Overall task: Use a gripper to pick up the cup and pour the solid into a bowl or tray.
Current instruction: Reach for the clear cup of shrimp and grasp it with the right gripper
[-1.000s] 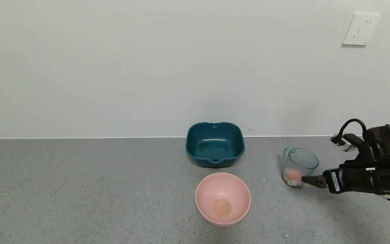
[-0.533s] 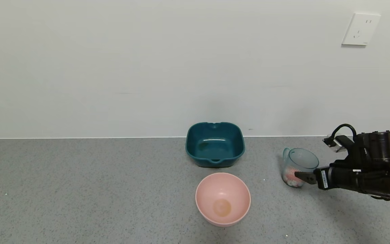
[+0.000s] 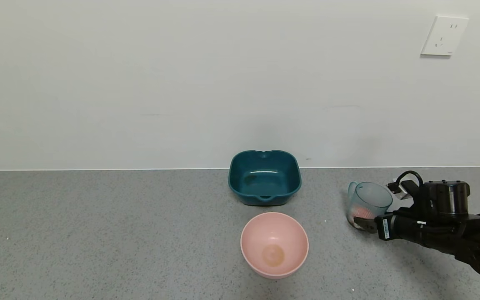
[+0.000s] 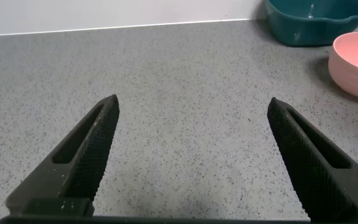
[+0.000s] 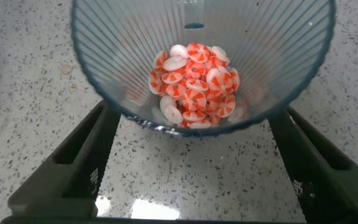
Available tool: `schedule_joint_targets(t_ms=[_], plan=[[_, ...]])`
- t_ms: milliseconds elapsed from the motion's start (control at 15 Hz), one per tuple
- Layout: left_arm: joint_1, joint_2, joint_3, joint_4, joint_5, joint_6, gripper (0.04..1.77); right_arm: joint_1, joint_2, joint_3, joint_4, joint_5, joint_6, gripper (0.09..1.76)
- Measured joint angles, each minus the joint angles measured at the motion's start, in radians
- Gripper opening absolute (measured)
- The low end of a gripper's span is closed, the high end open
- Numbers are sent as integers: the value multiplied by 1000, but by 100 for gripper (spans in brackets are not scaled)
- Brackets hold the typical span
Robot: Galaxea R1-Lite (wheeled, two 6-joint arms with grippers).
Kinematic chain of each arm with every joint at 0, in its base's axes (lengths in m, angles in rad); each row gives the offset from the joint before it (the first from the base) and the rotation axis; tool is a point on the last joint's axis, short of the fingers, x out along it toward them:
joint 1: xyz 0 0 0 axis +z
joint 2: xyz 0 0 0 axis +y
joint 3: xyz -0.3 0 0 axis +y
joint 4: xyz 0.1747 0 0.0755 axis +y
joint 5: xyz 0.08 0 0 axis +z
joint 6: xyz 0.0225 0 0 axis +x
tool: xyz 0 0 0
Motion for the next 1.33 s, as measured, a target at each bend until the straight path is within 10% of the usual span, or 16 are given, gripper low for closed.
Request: schedule_joint_targets(t_ms=[667,1333], plan=[[0,0,0,0,0,0,172,14,168,103,-503,0,26,171],[0,0,0,0,0,0,172,24,246,111,-531,-1,24,171]])
